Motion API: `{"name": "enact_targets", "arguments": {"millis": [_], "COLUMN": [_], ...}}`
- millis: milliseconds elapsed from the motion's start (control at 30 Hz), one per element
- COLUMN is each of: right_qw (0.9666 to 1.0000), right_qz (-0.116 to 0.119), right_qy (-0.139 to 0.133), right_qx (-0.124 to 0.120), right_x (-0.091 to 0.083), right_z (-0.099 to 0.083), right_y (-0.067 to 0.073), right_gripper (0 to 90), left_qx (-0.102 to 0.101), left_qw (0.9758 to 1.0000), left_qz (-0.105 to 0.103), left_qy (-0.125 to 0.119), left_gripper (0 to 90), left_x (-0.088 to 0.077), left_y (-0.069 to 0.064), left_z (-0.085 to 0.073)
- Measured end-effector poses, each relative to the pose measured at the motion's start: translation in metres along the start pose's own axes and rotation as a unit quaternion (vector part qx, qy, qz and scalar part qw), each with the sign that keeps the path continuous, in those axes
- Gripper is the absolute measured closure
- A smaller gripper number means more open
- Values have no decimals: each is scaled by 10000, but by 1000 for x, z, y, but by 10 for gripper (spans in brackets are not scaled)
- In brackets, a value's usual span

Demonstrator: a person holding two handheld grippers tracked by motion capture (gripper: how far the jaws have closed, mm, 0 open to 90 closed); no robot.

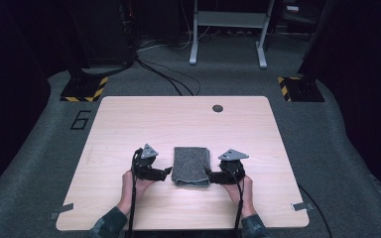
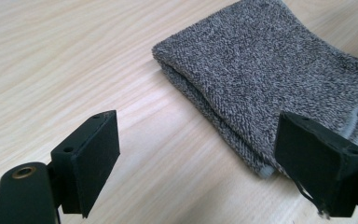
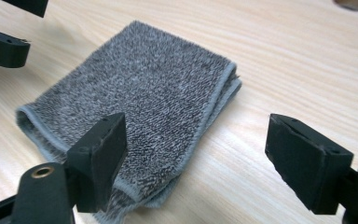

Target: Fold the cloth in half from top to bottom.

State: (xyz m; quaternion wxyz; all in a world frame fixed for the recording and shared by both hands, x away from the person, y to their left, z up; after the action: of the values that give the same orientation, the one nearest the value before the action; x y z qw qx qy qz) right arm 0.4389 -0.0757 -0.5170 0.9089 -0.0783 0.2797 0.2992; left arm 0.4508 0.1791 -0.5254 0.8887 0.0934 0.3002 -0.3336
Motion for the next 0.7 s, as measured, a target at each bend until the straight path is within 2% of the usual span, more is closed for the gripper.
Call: {"name": "enact_targets", "arguments": {"millis": [133, 233, 433, 533, 600, 700], "right_qw": [10000, 9999, 9992, 9982, 9970, 9946], "right_qz": [-50, -102, -378, -558, -729, -950], "right_qy": [-56, -86, -70, -38, -30, 61], "right_qx": [-2, 63, 138, 231, 248, 416], "right_x": [-12, -20, -40, -52, -59, -68], "right_z": [1, -1, -14, -26, -35, -53], "right_y": [-6, -13, -31, -45, -58, -77], "right_gripper": [182, 178, 172, 171, 172, 171], "left_qx": [-26, -83, -192, -319, -404, -600], "left_qw": [9999, 9998, 9989, 9977, 9961, 9934], "left_qz": [120, 156, 419, 603, 780, 968], "left_qy": [-85, -42, -28, -25, -9, 90], "left_gripper": [130, 127, 116, 113, 113, 109], "left_x": [-16, -23, -44, -55, -61, -69], "left_y": [5, 12, 29, 39, 48, 60], "left_z": [-2, -9, -27, -39, -49, -67]}}
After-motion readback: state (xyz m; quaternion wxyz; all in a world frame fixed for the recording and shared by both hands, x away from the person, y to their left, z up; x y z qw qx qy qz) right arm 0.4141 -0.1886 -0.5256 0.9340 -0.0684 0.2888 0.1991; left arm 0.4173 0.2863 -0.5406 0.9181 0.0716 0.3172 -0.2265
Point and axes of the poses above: each handheld gripper's, and its own axes: x roughly forward along the jaws, z roughly out of its top, y roughly to its left, the point moved 6 cm from there along x, roughly forward along the jaws, and after that the axes turned 3 degrees about -y, right-handed, at the moved point
